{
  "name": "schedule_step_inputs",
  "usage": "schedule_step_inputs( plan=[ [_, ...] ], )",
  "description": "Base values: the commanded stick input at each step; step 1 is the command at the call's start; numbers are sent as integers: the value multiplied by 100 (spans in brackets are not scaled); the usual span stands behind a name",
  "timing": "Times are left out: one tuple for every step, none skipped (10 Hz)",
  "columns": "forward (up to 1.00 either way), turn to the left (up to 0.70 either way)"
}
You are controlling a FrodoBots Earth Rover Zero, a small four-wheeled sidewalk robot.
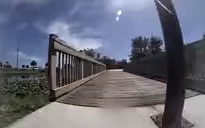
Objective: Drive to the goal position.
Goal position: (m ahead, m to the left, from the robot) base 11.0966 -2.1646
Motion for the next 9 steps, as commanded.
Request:
schedule_step_inputs(
  plan=[
    [85,0],
    [85,0],
    [85,0],
    [85,0],
    [85,0],
    [85,0],
    [85,0],
    [85,-8],
    [85,-21]
  ],
)
